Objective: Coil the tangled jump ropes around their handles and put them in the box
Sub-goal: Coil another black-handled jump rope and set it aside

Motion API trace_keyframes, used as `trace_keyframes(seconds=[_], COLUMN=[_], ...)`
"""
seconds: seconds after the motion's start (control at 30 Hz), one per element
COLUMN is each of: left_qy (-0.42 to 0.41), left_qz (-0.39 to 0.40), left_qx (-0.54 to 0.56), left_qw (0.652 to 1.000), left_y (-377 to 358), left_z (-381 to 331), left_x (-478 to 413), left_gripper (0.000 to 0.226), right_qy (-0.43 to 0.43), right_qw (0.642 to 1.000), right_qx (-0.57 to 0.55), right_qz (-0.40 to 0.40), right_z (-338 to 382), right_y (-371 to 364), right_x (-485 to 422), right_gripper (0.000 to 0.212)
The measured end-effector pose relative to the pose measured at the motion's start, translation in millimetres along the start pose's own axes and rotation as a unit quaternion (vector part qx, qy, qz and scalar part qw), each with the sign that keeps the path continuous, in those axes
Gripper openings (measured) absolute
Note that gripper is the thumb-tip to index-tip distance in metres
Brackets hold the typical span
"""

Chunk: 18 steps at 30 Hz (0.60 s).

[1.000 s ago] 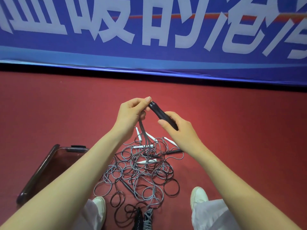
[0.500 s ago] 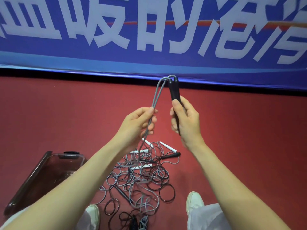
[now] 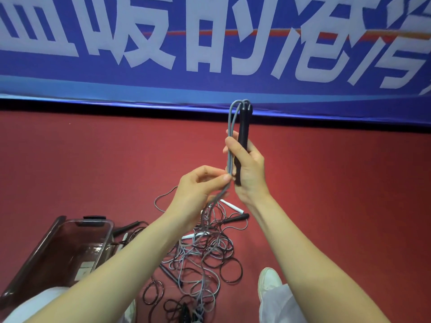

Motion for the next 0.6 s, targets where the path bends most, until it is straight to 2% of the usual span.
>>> trace_keyframes(seconds=[0.17,0.23,0.3,0.37,0.5,0.6], left_qy=[-0.014,-0.073,-0.137,-0.166,-0.158,-0.150], left_qz=[0.006,-0.031,-0.068,-0.057,-0.009,-0.047], left_qx=[-0.105,-0.134,-0.087,-0.064,-0.083,-0.051], left_qw=[0.994,0.988,0.984,0.982,0.984,0.986], left_y=[0.6,11.1,25.7,31.2,24.1,34.5], left_z=[-7.9,-27.0,-52.2,-68.4,-67.2,-70.1], left_x=[-1.7,-4.8,-5.7,-6.5,-7.8,-9.2], left_gripper=[0.012,0.019,0.016,0.015,0.013,0.013], right_qy=[-0.026,-0.022,-0.015,-0.011,-0.016,-0.038], right_qw=[0.999,0.996,0.988,0.977,0.960,0.952], right_qx=[-0.003,0.048,0.113,0.173,0.221,0.236], right_qz=[0.047,0.073,0.103,0.126,0.171,0.189], right_z=[-2.6,-1.5,-0.9,-3.2,-11.0,-14.6], right_y=[0.7,-1.4,-3.4,-4.4,-7.8,-6.0], right_x=[-0.2,1.3,3.8,7.6,15.5,18.4], right_gripper=[0.017,0.018,0.020,0.017,0.022,0.022])
Point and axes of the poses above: each hand's wrist, its own x-axis away from the middle knuckle, its own y-axis out of the back of the hand, z = x × y, the point moved 8 cm from there along -x, towards the middle knuckle, and after that the axes turned 8 degrees about y, right-handed, at the moved point
